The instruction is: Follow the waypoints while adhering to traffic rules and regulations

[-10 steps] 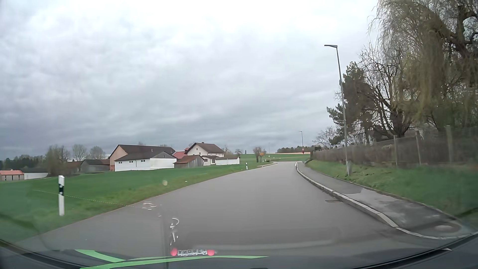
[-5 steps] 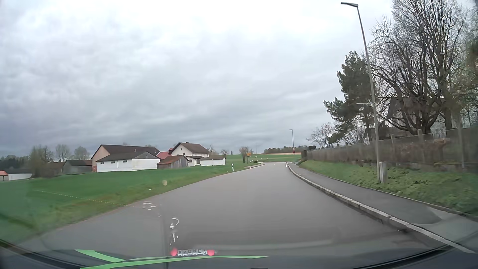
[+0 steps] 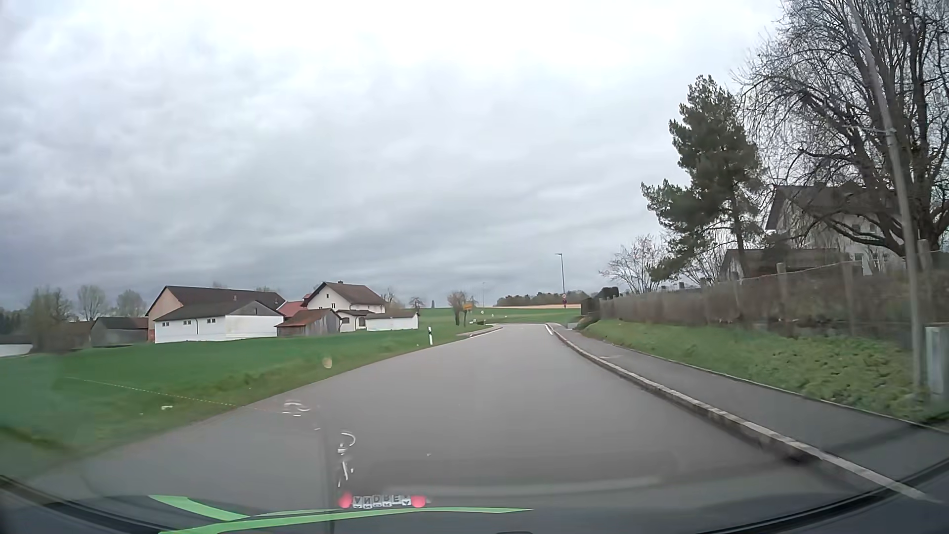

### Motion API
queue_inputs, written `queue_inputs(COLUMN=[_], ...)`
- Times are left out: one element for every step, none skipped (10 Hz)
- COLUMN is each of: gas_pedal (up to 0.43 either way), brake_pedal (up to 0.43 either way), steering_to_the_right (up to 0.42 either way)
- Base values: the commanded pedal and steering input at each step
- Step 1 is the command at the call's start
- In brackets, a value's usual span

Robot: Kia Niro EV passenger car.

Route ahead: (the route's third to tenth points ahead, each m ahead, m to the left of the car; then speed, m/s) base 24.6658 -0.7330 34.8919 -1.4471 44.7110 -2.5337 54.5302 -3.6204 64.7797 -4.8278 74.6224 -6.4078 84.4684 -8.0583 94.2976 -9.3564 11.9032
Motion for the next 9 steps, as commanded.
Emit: queue_inputs(gas_pedal=[0.220, 0.220, 0.228, 0.228, 0.228, 0.228, 0.228, 0.228, 0.228], brake_pedal=[0.000, 0.000, 0.000, 0.000, 0.000, 0.000, 0.000, 0.000, 0.000], steering_to_the_right=[0.034, 0.033, 0.030, 0.029, 0.028, 0.025, 0.021, 0.018, 0.015])
